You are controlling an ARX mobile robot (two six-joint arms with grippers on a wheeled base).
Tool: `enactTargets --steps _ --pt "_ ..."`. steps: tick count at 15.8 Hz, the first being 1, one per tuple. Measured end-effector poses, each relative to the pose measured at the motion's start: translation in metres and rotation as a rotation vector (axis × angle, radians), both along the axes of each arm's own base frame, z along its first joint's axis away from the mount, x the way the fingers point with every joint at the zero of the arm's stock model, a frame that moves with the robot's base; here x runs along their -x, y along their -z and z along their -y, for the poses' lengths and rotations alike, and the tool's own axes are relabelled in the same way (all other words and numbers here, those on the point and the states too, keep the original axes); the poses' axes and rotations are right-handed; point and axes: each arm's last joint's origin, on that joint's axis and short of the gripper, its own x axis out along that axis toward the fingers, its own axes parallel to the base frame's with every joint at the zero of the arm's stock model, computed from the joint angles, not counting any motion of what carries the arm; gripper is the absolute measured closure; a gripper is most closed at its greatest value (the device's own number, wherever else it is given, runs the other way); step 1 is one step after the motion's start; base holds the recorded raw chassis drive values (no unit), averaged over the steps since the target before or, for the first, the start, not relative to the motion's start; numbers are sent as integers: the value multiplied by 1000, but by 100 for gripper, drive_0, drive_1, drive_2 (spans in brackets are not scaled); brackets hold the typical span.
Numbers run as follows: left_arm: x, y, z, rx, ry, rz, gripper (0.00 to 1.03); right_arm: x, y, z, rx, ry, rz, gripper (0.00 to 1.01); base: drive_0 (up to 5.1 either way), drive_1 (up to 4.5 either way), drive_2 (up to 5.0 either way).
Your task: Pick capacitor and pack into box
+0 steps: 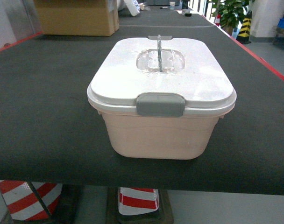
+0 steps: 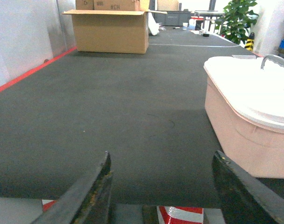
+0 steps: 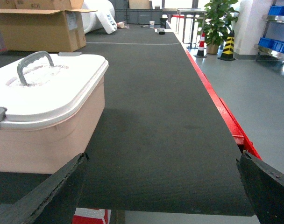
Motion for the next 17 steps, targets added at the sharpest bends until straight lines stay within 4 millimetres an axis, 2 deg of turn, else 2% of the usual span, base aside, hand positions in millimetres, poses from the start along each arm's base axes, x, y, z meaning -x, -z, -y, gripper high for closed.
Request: enactTargets --steps 5,6,17 --pt "0 0 0 0 0 0 24 0 0 0 0 0 0 3 0 0 0" --pt "0 0 0 -1 0 0 3 0 0 0 0 0 0 3 0 0 0" --pt "0 0 0 0 0 0 5 0 0 0 0 0 0 3 0 0 0"
